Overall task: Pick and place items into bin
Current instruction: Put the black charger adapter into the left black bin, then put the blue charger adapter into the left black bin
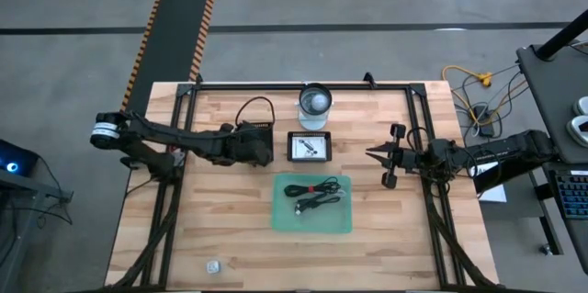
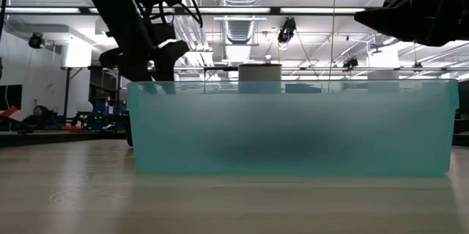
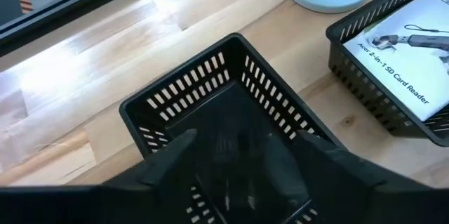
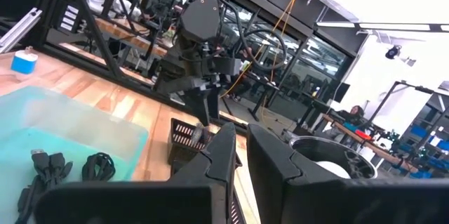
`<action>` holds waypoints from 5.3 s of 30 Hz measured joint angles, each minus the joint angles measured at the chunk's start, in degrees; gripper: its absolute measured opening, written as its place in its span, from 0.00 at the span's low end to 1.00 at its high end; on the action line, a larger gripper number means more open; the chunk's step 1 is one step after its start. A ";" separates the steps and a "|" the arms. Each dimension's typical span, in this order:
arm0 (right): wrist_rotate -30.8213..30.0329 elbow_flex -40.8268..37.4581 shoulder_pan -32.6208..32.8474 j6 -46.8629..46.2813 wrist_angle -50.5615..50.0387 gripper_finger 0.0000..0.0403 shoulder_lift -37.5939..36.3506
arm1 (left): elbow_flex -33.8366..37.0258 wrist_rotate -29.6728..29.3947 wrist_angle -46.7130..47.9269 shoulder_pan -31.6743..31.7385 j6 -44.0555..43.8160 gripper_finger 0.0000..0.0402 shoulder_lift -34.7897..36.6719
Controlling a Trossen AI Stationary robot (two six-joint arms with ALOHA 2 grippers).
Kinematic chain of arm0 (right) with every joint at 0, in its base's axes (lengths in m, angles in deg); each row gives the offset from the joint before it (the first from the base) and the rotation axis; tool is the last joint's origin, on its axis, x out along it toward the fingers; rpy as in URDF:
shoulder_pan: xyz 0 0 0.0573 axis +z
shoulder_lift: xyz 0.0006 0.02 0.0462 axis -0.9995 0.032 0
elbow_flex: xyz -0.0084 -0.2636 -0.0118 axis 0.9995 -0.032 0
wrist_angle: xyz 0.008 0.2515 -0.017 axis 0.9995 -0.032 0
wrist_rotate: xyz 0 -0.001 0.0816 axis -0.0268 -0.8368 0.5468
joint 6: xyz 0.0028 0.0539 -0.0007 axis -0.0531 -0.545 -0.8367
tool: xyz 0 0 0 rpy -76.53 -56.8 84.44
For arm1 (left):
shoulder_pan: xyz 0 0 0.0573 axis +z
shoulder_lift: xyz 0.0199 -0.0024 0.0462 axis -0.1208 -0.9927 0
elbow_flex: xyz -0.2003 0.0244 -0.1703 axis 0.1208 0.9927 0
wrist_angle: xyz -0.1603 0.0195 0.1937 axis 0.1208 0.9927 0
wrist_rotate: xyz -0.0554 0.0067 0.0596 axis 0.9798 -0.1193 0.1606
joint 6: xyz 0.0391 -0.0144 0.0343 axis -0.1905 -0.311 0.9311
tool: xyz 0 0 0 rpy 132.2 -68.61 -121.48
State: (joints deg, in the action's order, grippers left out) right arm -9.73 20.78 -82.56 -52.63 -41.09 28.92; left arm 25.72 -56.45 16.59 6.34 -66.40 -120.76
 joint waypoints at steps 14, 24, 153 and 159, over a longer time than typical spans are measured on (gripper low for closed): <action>0.00 0.00 0.00 0.02 -0.02 0.07 0.00 | -3.56 28.78 0.08 -1.05 -2.78 0.75 0.94; -0.02 0.00 0.00 0.02 -0.02 0.07 0.00 | -6.88 47.64 0.23 -14.90 -20.87 0.75 1.01; -0.02 -0.02 -0.02 -0.92 0.09 0.07 0.00 | -7.19 -4.38 13.55 -21.03 5.22 0.33 -3.11; 0.00 -0.02 -0.02 -0.90 0.00 0.07 0.00 | -5.81 2.39 9.96 -8.68 18.70 0.33 -3.25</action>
State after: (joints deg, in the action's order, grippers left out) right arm -9.73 20.76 -82.58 -53.52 -41.09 28.92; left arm 19.91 -54.06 26.55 -2.34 -47.70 -124.02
